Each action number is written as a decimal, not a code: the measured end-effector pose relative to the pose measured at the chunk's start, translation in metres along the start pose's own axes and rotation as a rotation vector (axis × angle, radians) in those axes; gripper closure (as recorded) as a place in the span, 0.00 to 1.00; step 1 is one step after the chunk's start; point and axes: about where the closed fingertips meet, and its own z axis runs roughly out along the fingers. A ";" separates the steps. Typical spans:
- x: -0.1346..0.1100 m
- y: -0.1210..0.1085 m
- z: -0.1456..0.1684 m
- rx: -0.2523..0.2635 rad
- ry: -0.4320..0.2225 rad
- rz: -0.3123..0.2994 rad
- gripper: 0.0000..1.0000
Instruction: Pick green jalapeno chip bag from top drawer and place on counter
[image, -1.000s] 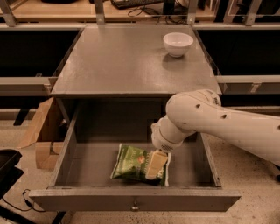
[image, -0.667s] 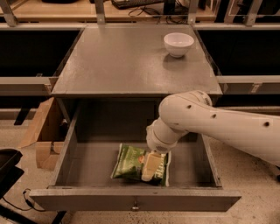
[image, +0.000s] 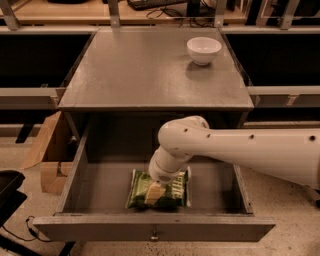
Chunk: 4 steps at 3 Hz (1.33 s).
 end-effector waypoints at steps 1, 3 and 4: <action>-0.004 0.001 0.005 -0.013 -0.002 -0.002 0.65; -0.033 -0.028 -0.105 0.080 0.023 -0.073 1.00; -0.055 -0.052 -0.194 0.162 0.068 -0.112 1.00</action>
Offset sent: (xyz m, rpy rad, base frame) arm 0.0256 -0.0023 0.0982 0.0141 -0.0773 0.0385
